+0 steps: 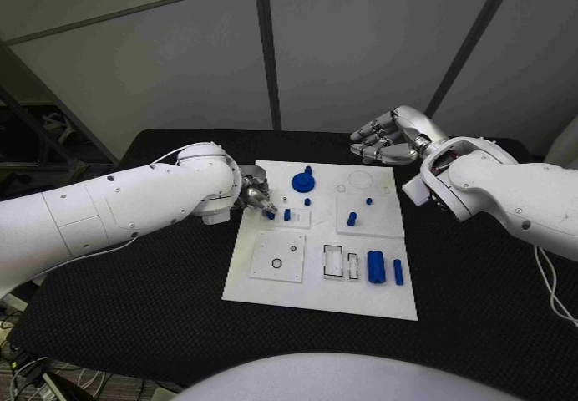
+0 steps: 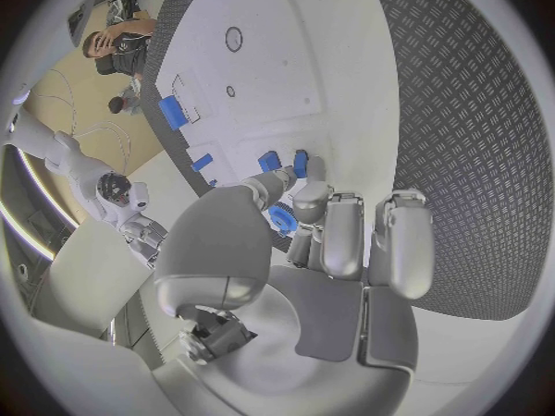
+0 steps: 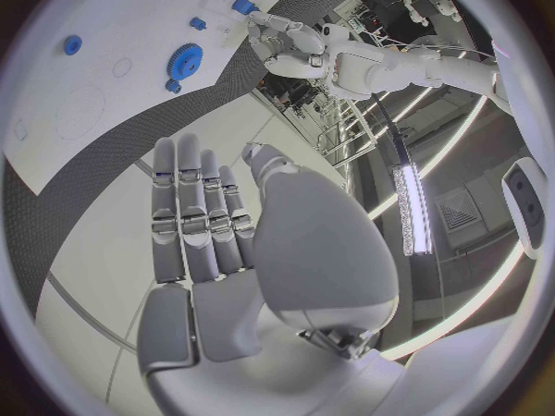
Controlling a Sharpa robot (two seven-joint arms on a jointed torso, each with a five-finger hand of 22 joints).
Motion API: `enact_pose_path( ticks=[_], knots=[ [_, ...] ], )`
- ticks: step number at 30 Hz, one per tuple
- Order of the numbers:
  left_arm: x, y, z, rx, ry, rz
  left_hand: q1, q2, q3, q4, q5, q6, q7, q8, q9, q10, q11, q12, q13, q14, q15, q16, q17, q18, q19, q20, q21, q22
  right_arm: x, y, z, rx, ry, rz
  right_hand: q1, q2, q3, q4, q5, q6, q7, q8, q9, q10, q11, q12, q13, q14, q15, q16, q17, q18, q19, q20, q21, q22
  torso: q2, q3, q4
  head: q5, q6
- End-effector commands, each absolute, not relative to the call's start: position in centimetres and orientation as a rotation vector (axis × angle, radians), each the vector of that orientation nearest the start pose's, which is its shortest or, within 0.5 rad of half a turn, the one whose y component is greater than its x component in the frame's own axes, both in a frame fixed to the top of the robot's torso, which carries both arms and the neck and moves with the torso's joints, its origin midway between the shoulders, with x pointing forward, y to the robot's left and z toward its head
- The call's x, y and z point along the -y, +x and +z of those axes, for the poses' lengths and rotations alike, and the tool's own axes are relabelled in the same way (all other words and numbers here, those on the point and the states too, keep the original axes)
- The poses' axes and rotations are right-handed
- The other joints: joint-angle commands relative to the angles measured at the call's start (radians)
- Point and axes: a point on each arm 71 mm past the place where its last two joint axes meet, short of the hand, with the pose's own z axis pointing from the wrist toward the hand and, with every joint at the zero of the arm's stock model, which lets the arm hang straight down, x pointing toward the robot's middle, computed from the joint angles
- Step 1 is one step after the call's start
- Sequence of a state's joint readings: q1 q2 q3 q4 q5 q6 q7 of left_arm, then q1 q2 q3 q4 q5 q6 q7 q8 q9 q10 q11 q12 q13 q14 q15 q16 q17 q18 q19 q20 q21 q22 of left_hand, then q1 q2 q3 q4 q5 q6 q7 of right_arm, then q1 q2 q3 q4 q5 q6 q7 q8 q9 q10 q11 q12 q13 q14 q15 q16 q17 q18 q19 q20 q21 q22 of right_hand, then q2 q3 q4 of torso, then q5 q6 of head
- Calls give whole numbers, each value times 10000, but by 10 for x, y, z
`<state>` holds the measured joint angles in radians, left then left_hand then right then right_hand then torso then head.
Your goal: Assemble the parts on the task board
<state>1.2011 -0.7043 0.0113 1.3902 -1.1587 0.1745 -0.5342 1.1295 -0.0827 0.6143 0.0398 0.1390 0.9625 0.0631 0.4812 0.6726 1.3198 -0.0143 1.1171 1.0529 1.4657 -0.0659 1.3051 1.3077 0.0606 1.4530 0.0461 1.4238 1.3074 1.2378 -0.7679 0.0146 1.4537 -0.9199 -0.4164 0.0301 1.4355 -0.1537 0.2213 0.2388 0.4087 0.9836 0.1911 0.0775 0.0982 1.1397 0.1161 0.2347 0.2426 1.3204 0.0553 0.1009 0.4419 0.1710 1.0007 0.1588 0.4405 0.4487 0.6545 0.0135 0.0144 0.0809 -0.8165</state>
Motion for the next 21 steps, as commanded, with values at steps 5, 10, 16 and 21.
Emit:
enact_pose_path(
  ticks=[5,10,16,21],
  knots=[
    [-184,503,-225,-23344,-885,-3474,-384,-54,1050,-941,-3,105,-148,172,165,118,-86,91,48,431,-103,73,286,-189,103,-55,87,1540,187,514,-145,-15610,3240,10010,-43,26,20,25,24,-53,19,-27,3,-74,7,-17,-18,-44,6,-47,-15,91,8,44,-57,-15,-8,2,-2,-6,-35],
    [-182,504,-227,-23356,-905,-3432,-568,-101,941,-866,-20,142,-200,243,248,149,-123,97,49,433,-133,71,287,-192,116,-85,92,1554,187,514,-145,-15605,3237,10015,-43,26,20,25,24,-53,19,-27,3,-74,7,-17,-18,-44,6,-47,-15,91,8,44,-57,-15,-8,-4,-2,-18,-24],
    [-181,506,-228,-23324,-943,-3423,-724,-124,814,-783,-32,175,-235,295,312,172,-151,110,58,433,-157,70,289,-202,143,-111,118,1583,187,514,-145,-15599,3242,10017,-43,26,20,25,24,-53,19,-27,3,-74,7,-17,-18,-44,6,-47,-15,91,8,44,-57,-15,-2,-3,-4,-28,-7],
    [-182,507,-228,-23286,-1005,-3399,-1042,-179,481,-576,-48,204,-269,322,377,181,-176,117,61,436,-181,73,295,-211,170,-139,135,1610,187,514,-145,-15599,3243,10018,-35,26,26,14,38,-59,18,-23,6,-79,6,-9,-41,-34,5,-68,-16,95,24,46,-83,-30,-9,-1,-4,-34,-6]
  ],
)
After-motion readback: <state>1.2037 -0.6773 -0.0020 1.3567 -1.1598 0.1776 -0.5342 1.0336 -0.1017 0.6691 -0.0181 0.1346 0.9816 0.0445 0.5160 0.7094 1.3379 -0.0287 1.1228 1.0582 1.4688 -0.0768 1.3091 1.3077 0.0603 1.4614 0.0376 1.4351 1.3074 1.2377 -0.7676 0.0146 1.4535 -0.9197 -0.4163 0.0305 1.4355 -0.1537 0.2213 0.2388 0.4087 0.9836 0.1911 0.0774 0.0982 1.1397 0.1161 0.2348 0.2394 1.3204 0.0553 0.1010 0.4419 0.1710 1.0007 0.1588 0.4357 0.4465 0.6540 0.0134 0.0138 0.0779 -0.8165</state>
